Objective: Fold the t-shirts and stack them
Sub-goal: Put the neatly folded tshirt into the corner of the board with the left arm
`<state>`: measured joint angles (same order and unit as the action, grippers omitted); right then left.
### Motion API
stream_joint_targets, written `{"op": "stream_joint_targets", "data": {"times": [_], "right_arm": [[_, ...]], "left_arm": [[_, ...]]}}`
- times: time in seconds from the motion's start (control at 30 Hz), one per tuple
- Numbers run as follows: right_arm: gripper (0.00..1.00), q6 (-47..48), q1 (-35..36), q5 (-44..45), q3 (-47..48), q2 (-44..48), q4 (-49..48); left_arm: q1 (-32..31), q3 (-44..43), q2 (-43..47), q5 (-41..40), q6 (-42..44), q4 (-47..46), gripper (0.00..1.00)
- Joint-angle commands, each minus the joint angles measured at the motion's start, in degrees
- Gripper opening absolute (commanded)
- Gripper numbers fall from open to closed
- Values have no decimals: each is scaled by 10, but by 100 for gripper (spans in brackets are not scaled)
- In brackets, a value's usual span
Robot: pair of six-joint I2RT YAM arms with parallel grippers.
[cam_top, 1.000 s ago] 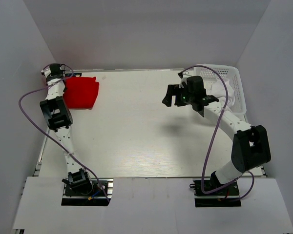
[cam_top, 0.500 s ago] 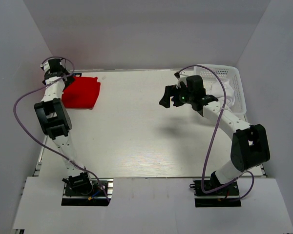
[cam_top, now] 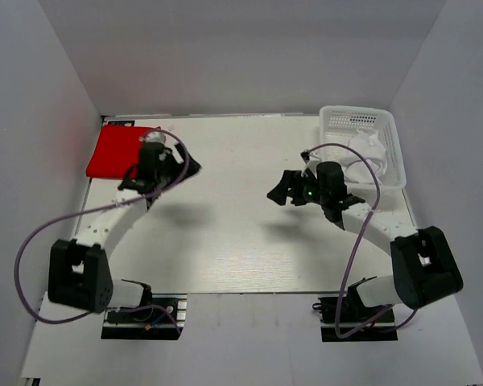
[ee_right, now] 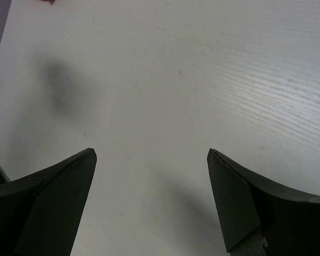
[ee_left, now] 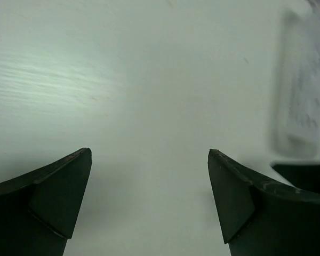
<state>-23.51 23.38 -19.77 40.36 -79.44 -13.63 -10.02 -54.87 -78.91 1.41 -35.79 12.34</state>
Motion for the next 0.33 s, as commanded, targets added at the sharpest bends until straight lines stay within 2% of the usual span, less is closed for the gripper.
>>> {"op": "stream_joint_targets", "data": {"times": [0.0,0.13,0.3], "right_arm": [[90,-32,2,44,-52,73,-72],[90,-46,3,76,-101,125,-66],[90,-47,3,104,-149,189,-69]], "left_arm": [[-84,65,71,55,-19,-55,100],[-129,137,130,26,-19,-40,100],[-143,165,180,8,5,-20,100]]}}
